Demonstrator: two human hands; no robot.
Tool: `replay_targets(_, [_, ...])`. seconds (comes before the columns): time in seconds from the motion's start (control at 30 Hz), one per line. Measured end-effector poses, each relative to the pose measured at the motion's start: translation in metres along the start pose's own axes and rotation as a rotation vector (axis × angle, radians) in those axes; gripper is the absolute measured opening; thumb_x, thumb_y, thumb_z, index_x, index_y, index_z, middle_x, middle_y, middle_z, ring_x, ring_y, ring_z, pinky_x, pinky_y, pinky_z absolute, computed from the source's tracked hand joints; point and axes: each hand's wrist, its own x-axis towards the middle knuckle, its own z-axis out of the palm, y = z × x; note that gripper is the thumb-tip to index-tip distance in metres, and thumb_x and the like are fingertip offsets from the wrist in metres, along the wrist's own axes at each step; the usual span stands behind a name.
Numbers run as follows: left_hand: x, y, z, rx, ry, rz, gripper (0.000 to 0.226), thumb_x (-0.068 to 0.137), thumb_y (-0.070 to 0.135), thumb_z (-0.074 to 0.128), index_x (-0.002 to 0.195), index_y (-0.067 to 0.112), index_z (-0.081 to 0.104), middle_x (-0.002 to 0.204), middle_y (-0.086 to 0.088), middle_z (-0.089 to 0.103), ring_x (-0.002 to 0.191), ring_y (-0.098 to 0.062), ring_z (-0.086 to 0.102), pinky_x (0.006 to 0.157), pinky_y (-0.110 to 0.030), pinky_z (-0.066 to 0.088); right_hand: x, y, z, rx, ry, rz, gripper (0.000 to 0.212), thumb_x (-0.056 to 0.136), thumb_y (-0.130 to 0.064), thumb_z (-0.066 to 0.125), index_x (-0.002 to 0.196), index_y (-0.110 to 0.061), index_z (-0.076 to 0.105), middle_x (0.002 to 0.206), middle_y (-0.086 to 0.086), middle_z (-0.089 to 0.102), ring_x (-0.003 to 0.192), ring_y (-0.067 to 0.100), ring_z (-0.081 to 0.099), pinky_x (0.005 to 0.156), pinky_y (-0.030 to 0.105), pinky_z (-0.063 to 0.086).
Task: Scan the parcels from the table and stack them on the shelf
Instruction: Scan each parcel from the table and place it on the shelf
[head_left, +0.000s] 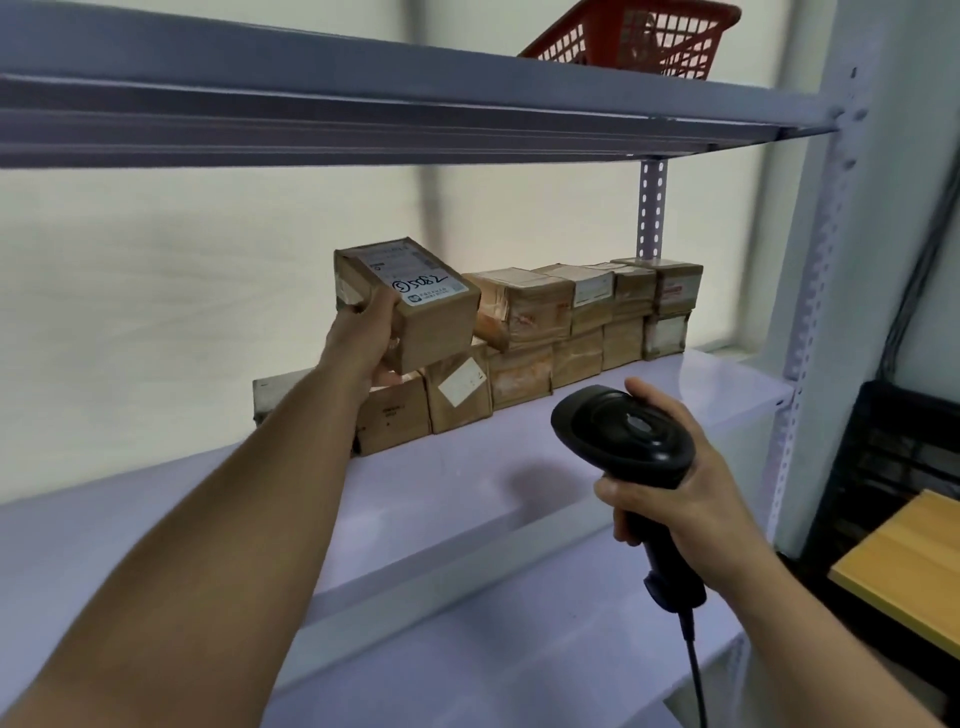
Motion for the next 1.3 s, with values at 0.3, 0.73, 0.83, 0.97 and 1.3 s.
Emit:
replay_targets(0.3, [0.027,-0.001,0.045,0.275,-0.034,-0.003,0.088,0.079,0.082,0.041,0.142,0.021,0.039,0.127,-0.007,0.056,0.112,-0.029,0.058,0.095,-0.047,0.050,0.005,-0.001,-0.016,-0.063,0.031,0.041,0.084,0.060,-0.010,0.079,0.128,-0.050,0.050,0.110,0.008,0.065,0.054,0.031,0.062,0.053,0.035,0.056])
replay_targets(0.73, [0.013,-0.033,0.053,0.347,0.032,0.178,0.087,0.085,0.024,0.067,0.154,0.021,0.014,0.123,-0.004,0.055,0.122,-0.030,0.050,0.093,-0.036,0.043,-0.012,0.005,-0.038,-0.077,0.092,0.028,0.087,0.072,0.011,0.077,0.131,-0.048,0.051,0.104,0.015,0.065,0.051,0.035,0.059,0.051,0.038,0.053])
replay_targets(0.83, [-0.008,-0.037,0.057,0.363,0.157,0.239,0.091,0.081,0.032,0.066,0.155,0.022,0.014,0.150,-0.012,0.034,0.138,-0.032,0.032,0.108,-0.045,0.036,-0.021,0.005,-0.047,-0.073,0.095,0.026,0.088,0.069,0.006,0.083,0.131,-0.049,0.051,0.107,0.016,0.065,0.051,0.035,0.059,0.051,0.040,0.053])
replay_targets(0.97, [-0.069,-0.047,0.075,0.380,0.273,0.418,0.077,0.089,0.029,0.062,0.153,0.019,0.021,0.156,-0.008,0.026,0.142,-0.027,0.021,0.113,-0.044,0.027,-0.040,0.002,-0.067,-0.038,0.090,0.030,0.086,0.062,-0.008,0.080,0.130,-0.051,0.051,0.110,0.016,0.064,0.051,0.035,0.059,0.051,0.040,0.052])
replay_targets(1.3, [-0.233,-0.107,0.205,0.588,-0.119,0.548,0.082,0.088,0.043,0.066,0.152,0.015,0.024,0.158,-0.005,0.027,0.144,-0.021,0.024,0.113,-0.026,0.014,-0.130,-0.014,-0.167,-0.028,0.151,0.068,0.092,0.062,-0.003,0.087,0.136,-0.040,0.048,0.111,0.018,0.063,0.050,0.031,0.059,0.046,0.036,0.052])
